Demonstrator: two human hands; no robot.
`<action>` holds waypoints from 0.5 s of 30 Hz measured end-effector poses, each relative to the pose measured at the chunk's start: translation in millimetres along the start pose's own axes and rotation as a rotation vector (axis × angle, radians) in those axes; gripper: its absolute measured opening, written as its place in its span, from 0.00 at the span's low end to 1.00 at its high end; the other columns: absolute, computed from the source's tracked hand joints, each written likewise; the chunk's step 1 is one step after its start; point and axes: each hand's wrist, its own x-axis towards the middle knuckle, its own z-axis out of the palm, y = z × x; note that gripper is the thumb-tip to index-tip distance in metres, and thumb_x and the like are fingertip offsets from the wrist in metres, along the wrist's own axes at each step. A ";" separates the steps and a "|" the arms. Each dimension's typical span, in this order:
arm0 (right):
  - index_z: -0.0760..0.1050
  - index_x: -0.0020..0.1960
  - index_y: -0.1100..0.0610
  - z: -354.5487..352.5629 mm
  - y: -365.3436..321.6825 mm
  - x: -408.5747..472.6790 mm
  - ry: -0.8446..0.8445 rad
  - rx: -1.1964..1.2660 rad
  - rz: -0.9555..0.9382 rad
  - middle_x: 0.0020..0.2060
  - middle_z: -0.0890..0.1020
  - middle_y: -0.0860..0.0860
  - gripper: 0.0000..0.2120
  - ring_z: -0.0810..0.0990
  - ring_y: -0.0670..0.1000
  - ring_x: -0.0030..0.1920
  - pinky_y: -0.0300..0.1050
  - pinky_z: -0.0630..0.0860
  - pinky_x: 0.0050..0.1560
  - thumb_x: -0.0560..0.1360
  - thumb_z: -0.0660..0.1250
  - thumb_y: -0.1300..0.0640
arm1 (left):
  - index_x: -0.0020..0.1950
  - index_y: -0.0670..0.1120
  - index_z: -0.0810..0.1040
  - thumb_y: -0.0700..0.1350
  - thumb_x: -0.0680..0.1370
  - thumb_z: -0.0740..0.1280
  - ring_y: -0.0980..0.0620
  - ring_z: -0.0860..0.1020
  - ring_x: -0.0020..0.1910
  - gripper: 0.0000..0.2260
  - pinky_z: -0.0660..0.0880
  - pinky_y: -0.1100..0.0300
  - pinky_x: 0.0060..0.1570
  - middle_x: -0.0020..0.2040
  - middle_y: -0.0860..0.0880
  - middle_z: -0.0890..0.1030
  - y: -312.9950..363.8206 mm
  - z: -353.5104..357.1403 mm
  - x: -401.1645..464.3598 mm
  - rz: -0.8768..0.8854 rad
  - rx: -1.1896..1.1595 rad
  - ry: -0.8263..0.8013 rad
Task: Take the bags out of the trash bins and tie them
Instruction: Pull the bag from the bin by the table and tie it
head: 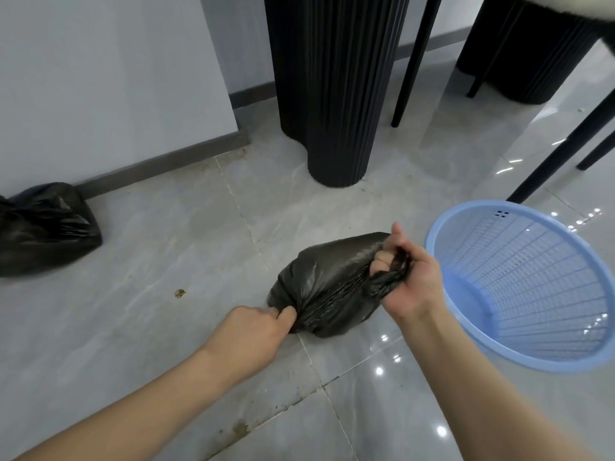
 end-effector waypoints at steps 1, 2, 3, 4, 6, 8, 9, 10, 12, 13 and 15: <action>0.76 0.51 0.55 2.5 4.8 -1.4 -0.015 -0.056 0.011 0.32 0.77 0.48 0.09 0.59 0.44 0.22 0.35 0.58 0.21 0.77 0.59 0.64 | 0.36 0.46 0.75 0.39 0.58 0.77 0.49 0.68 0.17 0.14 0.58 0.64 0.18 0.24 0.50 0.71 0.2 -5.4 -2.4 0.034 0.010 0.011; 0.75 0.53 0.55 4.2 10.1 -3.1 -0.026 -0.121 0.032 0.37 0.81 0.49 0.11 0.61 0.44 0.21 0.34 0.61 0.21 0.77 0.58 0.65 | 0.37 0.47 0.75 0.40 0.59 0.77 0.49 0.68 0.18 0.14 0.60 0.63 0.17 0.24 0.50 0.72 1.0 -11.6 -3.9 0.062 0.017 0.028; 0.76 0.55 0.56 4.9 15.0 -4.9 -0.031 -0.187 0.061 0.43 0.84 0.50 0.12 0.63 0.44 0.21 0.35 0.64 0.21 0.77 0.58 0.65 | 0.37 0.47 0.75 0.41 0.60 0.77 0.50 0.69 0.18 0.13 0.63 0.62 0.17 0.25 0.51 0.72 1.6 -17.4 -5.5 0.083 0.015 0.049; 0.76 0.58 0.57 4.4 19.4 -6.9 -0.037 -0.245 0.094 0.49 0.85 0.51 0.13 0.67 0.44 0.21 0.35 0.68 0.22 0.77 0.58 0.65 | 0.36 0.47 0.75 0.42 0.61 0.77 0.50 0.70 0.19 0.12 0.65 0.62 0.17 0.25 0.51 0.73 1.7 -24.4 -6.3 0.097 0.010 0.072; 0.74 0.62 0.58 3.1 25.9 -12.0 -0.075 -0.326 0.159 0.56 0.84 0.53 0.15 0.77 0.45 0.24 0.38 0.75 0.25 0.78 0.57 0.65 | 0.32 0.47 0.73 0.44 0.61 0.77 0.49 0.69 0.17 0.13 0.65 0.63 0.18 0.22 0.51 0.71 0.0 -40.7 -6.5 0.106 0.021 0.102; 0.72 0.65 0.59 2.1 30.2 -16.4 -0.126 -0.399 0.205 0.58 0.83 0.54 0.16 0.82 0.45 0.30 0.40 0.79 0.31 0.79 0.56 0.64 | 0.30 0.47 0.72 0.48 0.59 0.78 0.49 0.69 0.16 0.15 0.63 0.64 0.19 0.20 0.51 0.70 -3.1 -55.4 -6.8 0.109 0.058 0.101; 0.71 0.66 0.59 1.2 31.8 -17.8 -0.146 -0.456 0.215 0.58 0.83 0.54 0.16 0.84 0.45 0.34 0.41 0.80 0.36 0.79 0.55 0.64 | 0.30 0.47 0.72 0.49 0.58 0.78 0.48 0.70 0.16 0.15 0.62 0.64 0.20 0.19 0.51 0.70 -5.3 -61.1 -6.8 0.107 0.077 0.095; 0.71 0.66 0.59 0.3 33.2 -18.7 -0.163 -0.530 0.213 0.58 0.83 0.55 0.17 0.85 0.46 0.41 0.44 0.81 0.43 0.79 0.56 0.64 | 0.30 0.48 0.72 0.51 0.58 0.78 0.48 0.70 0.17 0.15 0.61 0.64 0.21 0.20 0.51 0.71 -7.1 -67.4 -6.7 0.103 0.086 0.083; 0.76 0.63 0.59 0.4 34.9 -21.7 -0.170 -0.686 0.204 0.59 0.82 0.55 0.18 0.82 0.51 0.57 0.49 0.77 0.55 0.73 0.65 0.62 | 0.33 0.48 0.71 0.52 0.62 0.72 0.48 0.72 0.20 0.12 0.60 0.62 0.23 0.22 0.51 0.73 -9.4 -75.9 -9.3 0.112 0.072 0.081; 0.78 0.61 0.58 1.7 35.3 -24.6 -0.167 -0.728 0.212 0.59 0.82 0.55 0.22 0.81 0.53 0.59 0.50 0.76 0.58 0.67 0.71 0.60 | 0.36 0.48 0.69 0.53 0.65 0.66 0.47 0.73 0.24 0.10 0.62 0.60 0.25 0.26 0.51 0.74 -10.1 -78.8 -11.6 0.109 0.026 0.088; 0.80 0.59 0.59 2.0 35.5 -28.3 -0.156 -0.754 0.229 0.58 0.83 0.56 0.30 0.81 0.54 0.59 0.49 0.78 0.55 0.57 0.77 0.57 | 0.41 0.48 0.67 0.52 0.69 0.54 0.47 0.73 0.33 0.09 0.69 0.55 0.32 0.33 0.51 0.74 -14.1 -84.6 -15.4 0.080 -0.105 0.094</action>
